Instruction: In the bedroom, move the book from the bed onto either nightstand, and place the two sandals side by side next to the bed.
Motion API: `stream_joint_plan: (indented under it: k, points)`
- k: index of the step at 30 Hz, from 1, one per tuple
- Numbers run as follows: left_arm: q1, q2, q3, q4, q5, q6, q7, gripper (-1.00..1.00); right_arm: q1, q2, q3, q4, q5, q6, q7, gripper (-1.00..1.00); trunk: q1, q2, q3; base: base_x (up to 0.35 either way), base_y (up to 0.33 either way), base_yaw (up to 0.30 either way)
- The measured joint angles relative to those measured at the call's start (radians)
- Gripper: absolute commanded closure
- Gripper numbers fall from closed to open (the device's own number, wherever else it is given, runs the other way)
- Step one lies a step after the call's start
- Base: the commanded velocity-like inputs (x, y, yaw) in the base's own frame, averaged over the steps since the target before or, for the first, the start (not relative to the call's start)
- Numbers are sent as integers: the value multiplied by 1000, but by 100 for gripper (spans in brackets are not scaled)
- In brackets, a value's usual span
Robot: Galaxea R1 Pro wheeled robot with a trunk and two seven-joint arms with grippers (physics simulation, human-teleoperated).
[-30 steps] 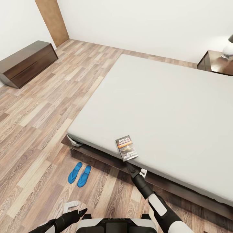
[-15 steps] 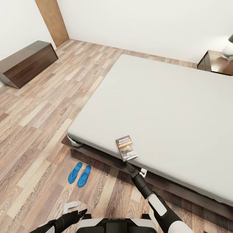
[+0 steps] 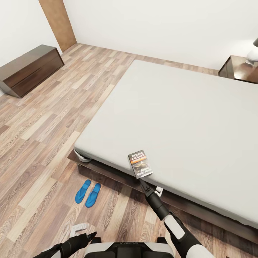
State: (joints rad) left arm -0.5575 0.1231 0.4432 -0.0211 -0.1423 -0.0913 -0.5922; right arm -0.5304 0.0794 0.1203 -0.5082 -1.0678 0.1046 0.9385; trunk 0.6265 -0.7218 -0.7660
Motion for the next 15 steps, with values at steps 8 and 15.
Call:
stream_joint_plan:
  k: [8, 15]
  points:
    - [0, -1, 0, 0, 0, 0, 0, -100, 0, 0, -1, 0, 0, -1, -1, -100, 12, -21, -10, 0, 0, 0]
    - [0, -1, 0, 0, 0, 0, 0, -100, 0, -1, -1, 1, 0, -2, -1, -100, 23, -42, -19, 0, 0, 0]
